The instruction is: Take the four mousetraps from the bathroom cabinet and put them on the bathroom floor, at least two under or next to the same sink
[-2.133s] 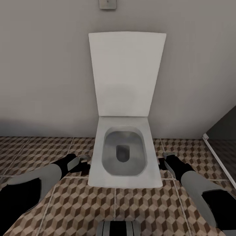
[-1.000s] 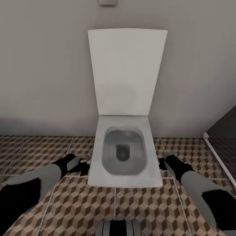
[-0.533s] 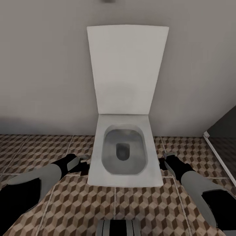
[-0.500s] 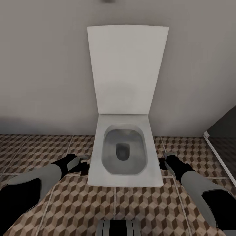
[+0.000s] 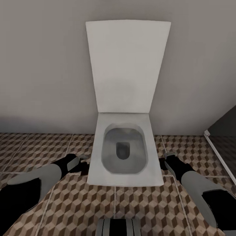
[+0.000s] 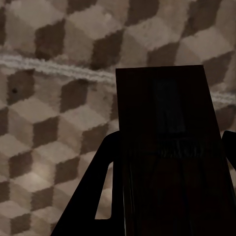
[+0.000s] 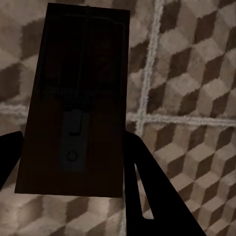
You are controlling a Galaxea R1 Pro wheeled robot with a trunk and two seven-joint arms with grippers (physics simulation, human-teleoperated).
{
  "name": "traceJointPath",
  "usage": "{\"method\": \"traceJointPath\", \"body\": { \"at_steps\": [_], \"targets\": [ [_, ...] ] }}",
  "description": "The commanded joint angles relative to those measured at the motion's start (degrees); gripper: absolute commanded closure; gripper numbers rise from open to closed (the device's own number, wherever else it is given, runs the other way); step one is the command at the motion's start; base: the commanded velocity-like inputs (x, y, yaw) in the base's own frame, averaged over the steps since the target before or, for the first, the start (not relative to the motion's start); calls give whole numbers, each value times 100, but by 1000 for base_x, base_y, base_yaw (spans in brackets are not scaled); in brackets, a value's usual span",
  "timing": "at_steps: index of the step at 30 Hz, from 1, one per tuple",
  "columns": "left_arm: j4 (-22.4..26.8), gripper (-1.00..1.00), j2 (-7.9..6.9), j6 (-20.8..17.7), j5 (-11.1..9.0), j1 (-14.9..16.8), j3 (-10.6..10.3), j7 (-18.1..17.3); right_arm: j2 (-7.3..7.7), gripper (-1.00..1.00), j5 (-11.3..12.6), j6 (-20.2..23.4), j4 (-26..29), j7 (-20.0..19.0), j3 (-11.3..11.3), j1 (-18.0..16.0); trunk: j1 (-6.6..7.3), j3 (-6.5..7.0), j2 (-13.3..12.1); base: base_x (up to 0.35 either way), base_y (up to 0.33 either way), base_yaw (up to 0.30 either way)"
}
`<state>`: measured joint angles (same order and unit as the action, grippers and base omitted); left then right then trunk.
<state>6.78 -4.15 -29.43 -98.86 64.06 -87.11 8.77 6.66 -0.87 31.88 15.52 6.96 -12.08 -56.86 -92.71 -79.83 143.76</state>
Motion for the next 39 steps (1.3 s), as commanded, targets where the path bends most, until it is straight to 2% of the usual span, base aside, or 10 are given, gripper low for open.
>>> {"method": "traceJointPath", "body": {
  "at_steps": [1, 11, 16, 26, 29, 39],
  "targets": [
    [24, 100, -7, -9, -54, 3, -22, 53, 2, 100, 8, 36, 11, 7, -25, -1, 1, -4, 2, 0, 0, 0],
    [25, 100, -5, -7, -54, 3, -17, 53, 2, 100, 8, 34, 4, 7, -28, -1, 1, -4, 2, 0, 0, 0],
    [25, 100, -5, -10, -54, 1, -17, 50, 2, 100, 8, 34, 3, 7, -26, -1, -12, -115, 8, 0, 0, 0],
    [34, 100, 7, -8, -54, 5, -16, 46, 2, 100, 8, 34, 4, 7, -24, -1, -12, -115, 8, 0, 0, 0],
    [35, 100, 10, -8, -54, 2, -16, 46, 2, 100, 8, 35, 3, 7, -25, -1, -20, -181, 12, 0, 0, 0],
    [42, 100, 18, -6, -54, 3, -16, 46, 2, 100, 8, 31, 3, 7, -25, -1, -25, -225, 15, 0, 0, 0]
  ]
}}
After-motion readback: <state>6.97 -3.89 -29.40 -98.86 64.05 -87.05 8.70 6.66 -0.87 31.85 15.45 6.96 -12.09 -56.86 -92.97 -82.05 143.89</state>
